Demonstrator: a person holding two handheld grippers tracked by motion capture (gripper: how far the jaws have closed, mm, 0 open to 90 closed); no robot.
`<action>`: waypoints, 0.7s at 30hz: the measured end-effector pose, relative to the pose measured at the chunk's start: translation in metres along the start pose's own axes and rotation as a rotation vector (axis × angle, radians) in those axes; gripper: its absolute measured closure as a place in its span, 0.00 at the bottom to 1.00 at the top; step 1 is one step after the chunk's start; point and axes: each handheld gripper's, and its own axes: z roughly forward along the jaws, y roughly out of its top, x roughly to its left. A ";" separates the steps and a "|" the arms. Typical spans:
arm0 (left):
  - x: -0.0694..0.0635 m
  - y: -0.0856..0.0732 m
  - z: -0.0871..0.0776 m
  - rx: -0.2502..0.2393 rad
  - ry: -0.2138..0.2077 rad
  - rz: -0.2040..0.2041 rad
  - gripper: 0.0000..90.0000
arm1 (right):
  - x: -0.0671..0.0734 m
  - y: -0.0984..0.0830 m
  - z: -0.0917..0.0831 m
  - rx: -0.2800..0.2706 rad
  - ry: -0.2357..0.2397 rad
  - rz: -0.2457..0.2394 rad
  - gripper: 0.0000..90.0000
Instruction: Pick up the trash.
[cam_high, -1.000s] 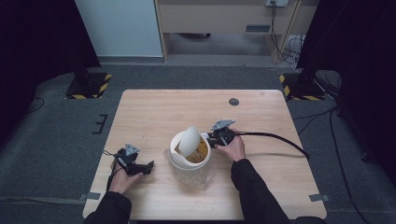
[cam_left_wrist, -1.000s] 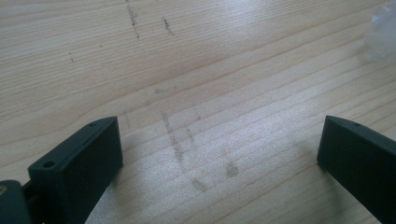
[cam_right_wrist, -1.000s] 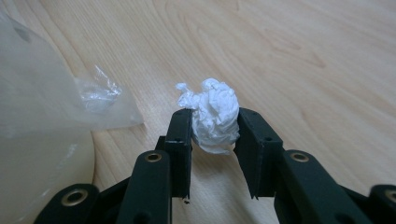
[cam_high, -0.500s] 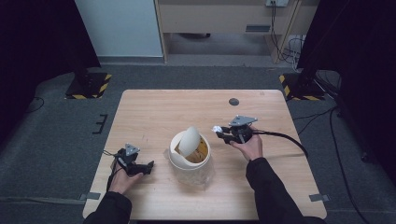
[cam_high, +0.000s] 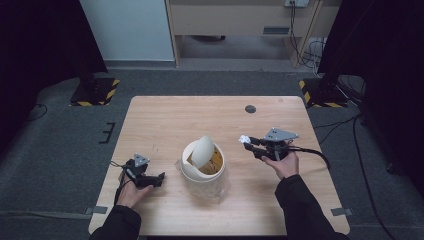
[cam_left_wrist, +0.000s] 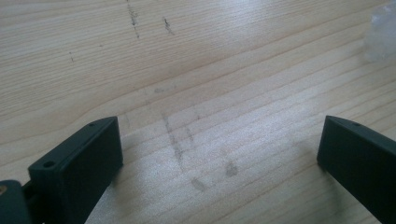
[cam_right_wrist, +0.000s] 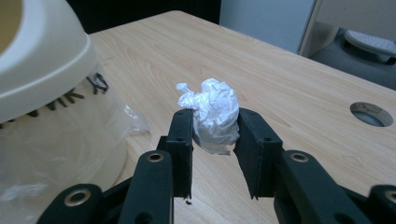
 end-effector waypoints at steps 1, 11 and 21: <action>0.000 0.000 0.000 0.000 0.000 0.000 0.00 | 0.001 0.000 -0.002 -0.005 0.002 0.000 0.75; -0.001 0.000 0.000 0.000 0.002 -0.002 0.00 | 0.001 0.007 -0.023 -0.082 0.012 0.030 0.75; -0.001 0.000 -0.001 0.000 0.002 -0.002 0.00 | 0.000 0.033 -0.050 -0.193 0.029 0.025 0.75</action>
